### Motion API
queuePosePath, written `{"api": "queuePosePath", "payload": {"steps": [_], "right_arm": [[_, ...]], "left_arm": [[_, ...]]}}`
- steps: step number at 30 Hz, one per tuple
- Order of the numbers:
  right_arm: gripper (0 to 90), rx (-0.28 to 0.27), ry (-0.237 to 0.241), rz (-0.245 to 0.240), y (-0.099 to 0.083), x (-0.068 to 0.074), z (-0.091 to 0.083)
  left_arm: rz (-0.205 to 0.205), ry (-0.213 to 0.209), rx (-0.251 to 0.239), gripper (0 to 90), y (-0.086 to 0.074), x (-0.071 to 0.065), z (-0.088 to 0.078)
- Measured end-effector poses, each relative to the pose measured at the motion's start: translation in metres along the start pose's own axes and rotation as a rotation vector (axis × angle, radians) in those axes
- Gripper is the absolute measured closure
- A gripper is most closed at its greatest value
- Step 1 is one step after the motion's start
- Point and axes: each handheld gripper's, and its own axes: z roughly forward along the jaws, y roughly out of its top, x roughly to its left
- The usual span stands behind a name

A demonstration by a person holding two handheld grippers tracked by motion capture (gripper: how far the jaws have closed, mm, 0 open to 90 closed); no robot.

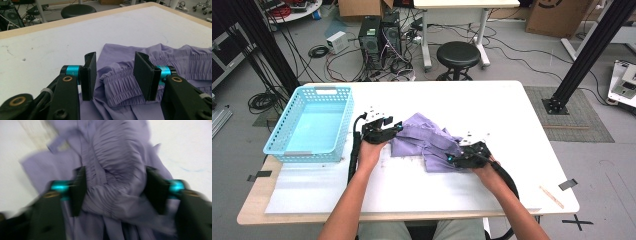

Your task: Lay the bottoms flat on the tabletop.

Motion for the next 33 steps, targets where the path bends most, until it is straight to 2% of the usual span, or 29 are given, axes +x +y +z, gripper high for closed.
{"api": "queuePosePath", "payload": {"steps": [2, 3, 4, 6, 8, 10, 12, 13, 15, 16, 17, 18, 20, 22, 25, 26, 28, 30, 33], "right_arm": [[73.9, 0.048, -0.006, -0.065, 0.007, -0.001, 0.009], [80.7, 0.066, 0.006, -0.05, 0.011, -0.005, 0.01], [82.7, 0.069, 0.019, -0.051, 0.015, -0.011, 0.011], [82.8, 0.068, 0.033, -0.013, 0.024, -0.026, 0.01], [82.2, 0.026, 0.029, 0.076, 0.033, -0.045, 0.006], [81.1, -0.002, 0.003, 0.162, 0.04, -0.067, 0.005], [80.4, -0.012, -0.039, 0.22, 0.045, -0.084, 0.008], [79.7, -0.012, -0.081, 0.265, 0.047, -0.095, 0.012], [74.9, 0.018, -0.193, 0.311, 0.048, -0.107, 0.018], [71.1, 0.035, -0.25, 0.336, 0.046, -0.112, 0.021], [65.5, 0.058, -0.284, 0.373, 0.043, -0.116, 0.022], [60.2, 0.067, -0.31, 0.399, 0.04, -0.12, 0.022], [56.7, 0.034, -0.288, 0.431, 0.035, -0.12, 0.017], [55.6, -0.009, -0.273, 0.398, 0.032, -0.114, 0.011], [55.5, -0.043, -0.19, 0.355, 0.031, -0.103, 0.007], [56.1, -0.037, -0.154, 0.334, 0.031, -0.099, 0.009], [55.2, -0.001, -0.028, 0.289, 0.032, -0.091, 0.02], [49.6, 0.06, -0.023, 0.194, 0.033, -0.078, 0.036], [52.3, 0.091, -0.059, 0.148, 0.036, -0.067, 0.059]], "left_arm": [[-0.004, -0.002, -0.006, 53.2, -0.001, 0.001, -0.002], [-0.004, -0.004, -0.008, 53.1, -0.001, 0.002, -0.003], [-0.003, -0.003, -0.008, 53.1, -0.002, 0.003, -0.004], [-0.008, 0.0, -0.012, 52.9, -0.003, 0.004, -0.005], [-0.006, -0.002, -0.011, 52.4, -0.005, 0.004, -0.006], [-0.005, -0.004, 0.0, 51.1, -0.008, 0.004, -0.006], [0.002, -0.008, 0.015, 49.0, -0.009, 0.003, -0.006], [0.005, -0.016, 0.019, 48.9, -0.01, 0.002, -0.006], [0.008, -0.027, 0.022, 48.6, -0.011, 0.001, -0.004], [0.009, -0.033, 0.026, 48.3, -0.012, 0.0, -0.004], [0.013, -0.041, 0.029, 48.2, -0.012, -0.001, -0.003], [0.019, -0.048, 0.033, 48.2, -0.012, -0.001, -0.003], [0.026, -0.058, 0.034, 48.0, -0.012, -0.002, -0.002], [0.026, -0.063, 0.037, 47.7, -0.013, -0.001, -0.001], [0.018, -0.062, 0.05, 47.1, -0.015, -0.001, 0.001], [0.021, -0.063, 0.054, 46.9, -0.015, -0.001, 0.001], [0.022, -0.062, 0.057, 46.9, -0.016, -0.001, 0.001], [0.017, -0.065, 0.053, 46.9, -0.018, -0.002, 0.001], [0.019, -0.067, 0.057, 46.8, -0.018, -0.002, 0.0]]}}
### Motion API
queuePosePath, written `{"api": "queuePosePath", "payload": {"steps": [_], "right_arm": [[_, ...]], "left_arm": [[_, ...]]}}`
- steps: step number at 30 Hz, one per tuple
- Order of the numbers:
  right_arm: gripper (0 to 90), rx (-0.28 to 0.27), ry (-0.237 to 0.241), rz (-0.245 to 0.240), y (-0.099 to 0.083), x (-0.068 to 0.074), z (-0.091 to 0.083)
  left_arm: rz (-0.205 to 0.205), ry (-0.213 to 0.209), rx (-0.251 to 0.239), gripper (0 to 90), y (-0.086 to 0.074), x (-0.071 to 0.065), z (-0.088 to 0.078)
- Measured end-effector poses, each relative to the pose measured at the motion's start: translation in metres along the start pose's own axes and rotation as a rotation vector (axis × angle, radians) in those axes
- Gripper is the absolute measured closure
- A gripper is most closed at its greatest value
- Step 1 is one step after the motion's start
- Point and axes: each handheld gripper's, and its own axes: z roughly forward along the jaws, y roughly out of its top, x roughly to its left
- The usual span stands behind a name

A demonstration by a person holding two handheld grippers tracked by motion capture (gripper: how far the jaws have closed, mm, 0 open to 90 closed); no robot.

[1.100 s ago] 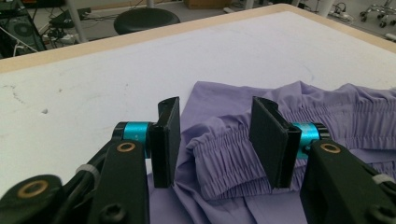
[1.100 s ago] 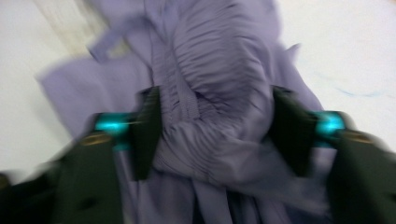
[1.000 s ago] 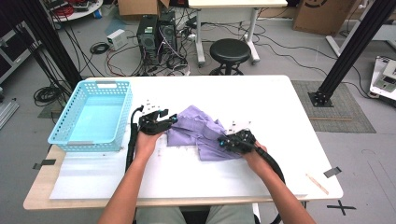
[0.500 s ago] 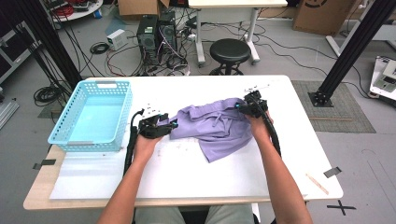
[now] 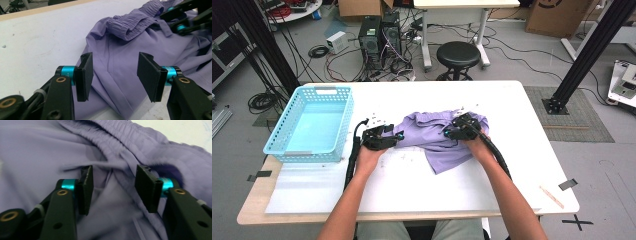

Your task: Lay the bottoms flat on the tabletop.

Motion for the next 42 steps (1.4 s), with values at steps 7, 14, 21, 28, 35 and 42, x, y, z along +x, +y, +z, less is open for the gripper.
{"api": "queuePosePath", "payload": {"steps": [7, 14, 21, 28, 35, 42], "right_arm": [[86.2, 0.037, -0.105, -0.056, 0.02, -0.008, 0.013], [70.7, -0.06, -0.351, 0.09, 0.045, -0.037, 0.011], [64.8, -0.11, -0.315, 0.166, 0.034, -0.047, -0.016], [59.6, -0.09, -0.177, 0.163, -0.004, -0.032, -0.041], [57.1, -0.089, -0.018, 0.105, -0.036, 0.011, -0.057], [57.4, -0.1, 0.098, 0.064, -0.043, 0.046, -0.055]], "left_arm": [[-0.011, 0.022, -0.007, 46.9, -0.001, 0.006, -0.007], [-0.007, 0.016, 0.002, 46.8, -0.004, 0.008, -0.011], [0.012, -0.021, 0.048, 42.3, -0.008, 0.006, -0.002], [0.068, 0.008, 0.143, 41.6, -0.005, 0.005, 0.013], [0.084, 0.098, 0.217, 52.0, -0.008, 0.009, 0.019], [0.078, 0.076, 0.226, 84.1, -0.006, 0.007, 0.02]]}}
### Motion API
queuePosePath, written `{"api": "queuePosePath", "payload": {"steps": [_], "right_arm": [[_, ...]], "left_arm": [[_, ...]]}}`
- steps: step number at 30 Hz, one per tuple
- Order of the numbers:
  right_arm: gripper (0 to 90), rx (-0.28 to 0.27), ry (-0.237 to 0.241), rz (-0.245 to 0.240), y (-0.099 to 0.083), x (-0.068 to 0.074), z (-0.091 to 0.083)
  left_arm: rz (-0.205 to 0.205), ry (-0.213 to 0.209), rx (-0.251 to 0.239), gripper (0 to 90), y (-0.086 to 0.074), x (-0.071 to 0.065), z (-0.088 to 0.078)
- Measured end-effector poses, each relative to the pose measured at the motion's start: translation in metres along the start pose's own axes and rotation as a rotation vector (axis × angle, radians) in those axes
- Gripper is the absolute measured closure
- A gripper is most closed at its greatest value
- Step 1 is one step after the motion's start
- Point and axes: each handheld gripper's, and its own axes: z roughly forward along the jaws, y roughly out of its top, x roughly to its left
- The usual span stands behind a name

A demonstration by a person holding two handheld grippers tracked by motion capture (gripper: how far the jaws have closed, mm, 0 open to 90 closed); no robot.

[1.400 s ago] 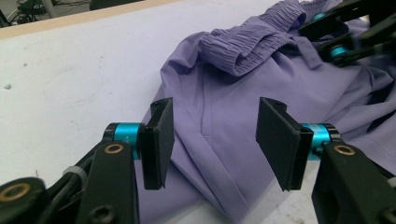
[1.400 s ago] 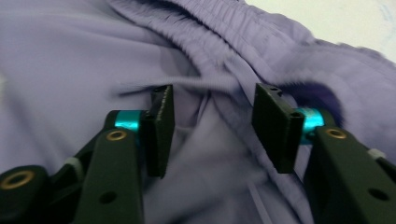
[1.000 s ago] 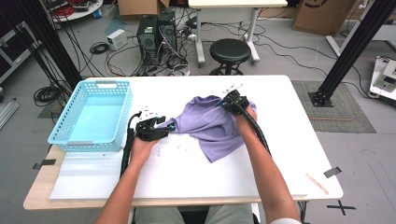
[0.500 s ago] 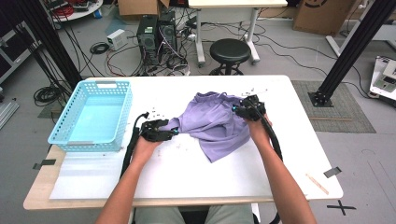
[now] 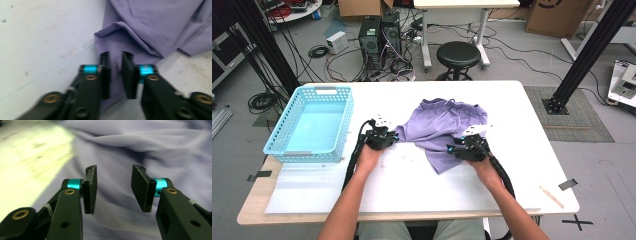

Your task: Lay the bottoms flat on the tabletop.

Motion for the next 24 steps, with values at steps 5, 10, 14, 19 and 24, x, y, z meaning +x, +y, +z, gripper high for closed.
{"api": "queuePosePath", "payload": {"steps": [5, 10, 14, 19, 24], "right_arm": [[57.1, 0.057, 0.091, -0.082, 0.0, 0.032, 0.017], [74.7, 0.089, 0.071, -0.163, -0.004, 0.055, 0.025], [90.0, 0.113, 0.06, -0.229, -0.008, 0.058, 0.016], [90.0, 0.107, 0.049, -0.218, -0.03, 0.055, -0.019], [90.0, 0.102, -0.006, -0.202, -0.063, 0.042, -0.061]], "left_arm": [[-0.059, -0.037, 0.014, 87.8, -0.005, 0.001, -0.009], [-0.066, -0.066, 0.008, 87.7, -0.015, -0.003, -0.026], [-0.083, -0.095, -0.017, 87.7, -0.024, -0.011, -0.044], [-0.09, -0.128, -0.055, 87.7, -0.038, -0.023, -0.067], [-0.096, -0.158, -0.088, 87.7, -0.05, -0.039, -0.085]]}}
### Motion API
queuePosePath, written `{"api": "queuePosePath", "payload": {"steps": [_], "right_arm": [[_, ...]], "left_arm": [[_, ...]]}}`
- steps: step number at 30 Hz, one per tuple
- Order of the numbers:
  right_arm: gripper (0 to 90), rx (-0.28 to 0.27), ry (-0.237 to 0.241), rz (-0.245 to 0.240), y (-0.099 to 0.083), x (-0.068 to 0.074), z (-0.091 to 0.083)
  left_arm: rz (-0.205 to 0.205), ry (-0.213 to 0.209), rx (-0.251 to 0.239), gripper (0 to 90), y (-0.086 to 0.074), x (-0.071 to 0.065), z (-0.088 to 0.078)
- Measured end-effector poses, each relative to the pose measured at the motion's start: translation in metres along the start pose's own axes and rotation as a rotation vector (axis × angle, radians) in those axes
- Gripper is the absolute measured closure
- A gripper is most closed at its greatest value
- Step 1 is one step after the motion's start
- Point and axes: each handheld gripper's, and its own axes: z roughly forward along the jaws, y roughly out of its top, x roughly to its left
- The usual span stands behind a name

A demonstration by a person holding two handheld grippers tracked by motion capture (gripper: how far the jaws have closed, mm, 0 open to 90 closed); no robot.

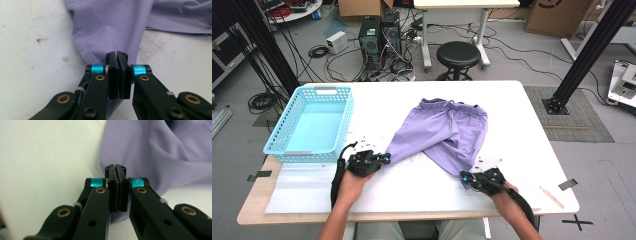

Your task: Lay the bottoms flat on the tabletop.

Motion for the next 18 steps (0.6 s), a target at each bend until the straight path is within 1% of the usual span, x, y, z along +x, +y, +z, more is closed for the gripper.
{"api": "queuePosePath", "payload": {"steps": [3, 4, 5, 6, 8, 9, 10, 11, 12, 13, 14, 15, 16, 18], "right_arm": [[90.0, -0.004, -0.033, 0.045, -0.024, -0.008, -0.023], [90.0, -0.007, -0.045, 0.055, -0.03, -0.01, -0.031], [90.0, -0.009, -0.056, 0.069, -0.037, -0.011, -0.039], [90.0, -0.013, -0.067, 0.07, -0.043, -0.013, -0.046], [90.0, 0.001, -0.107, 0.076, -0.054, -0.015, -0.059], [90.0, 0.015, -0.135, 0.082, -0.059, -0.017, -0.063], [90.0, 0.025, -0.161, 0.099, -0.064, -0.019, -0.068], [89.9, 0.022, -0.18, 0.115, -0.068, -0.022, -0.072], [89.0, 0.008, -0.189, 0.135, -0.071, -0.025, -0.076], [85.9, -0.01, -0.189, 0.16, -0.072, -0.027, -0.08], [80.6, -0.031, -0.182, 0.174, -0.071, -0.028, -0.081], [76.0, -0.053, -0.182, 0.185, -0.068, -0.029, -0.082], [72.9, -0.072, -0.18, 0.191, -0.065, -0.031, -0.081], [67.1, -0.107, -0.175, 0.203, -0.054, -0.033, -0.076]], "left_arm": [[0.011, -0.04, -0.01, 87.7, -0.007, -0.014, -0.007], [0.027, -0.051, -0.009, 87.7, -0.009, -0.018, -0.01], [0.032, -0.066, -0.01, 87.7, -0.012, -0.022, -0.013], [0.031, -0.071, -0.015, 87.7, -0.014, -0.025, -0.016], [0.029, -0.088, -0.035, 87.7, -0.016, -0.03, -0.022], [0.026, -0.088, -0.049, 87.7, -0.016, -0.031, -0.025], [0.026, -0.083, -0.061, 87.6, -0.016, -0.032, -0.028], [0.024, -0.069, -0.081, 87.3, -0.015, -0.032, -0.031], [0.01, -0.048, -0.105, 83.7, -0.014, -0.031, -0.032], [0.003, -0.034, -0.112, 71.9, -0.012, -0.029, -0.032], [0.005, -0.016, -0.116, 66.3, -0.01, -0.027, -0.031], [0.005, 0.015, -0.117, 60.0, -0.008, -0.025, -0.029], [0.002, 0.028, -0.115, 55.6, -0.005, -0.023, -0.027], [-0.002, 0.05, -0.118, 51.2, -0.001, -0.019, -0.019]]}}
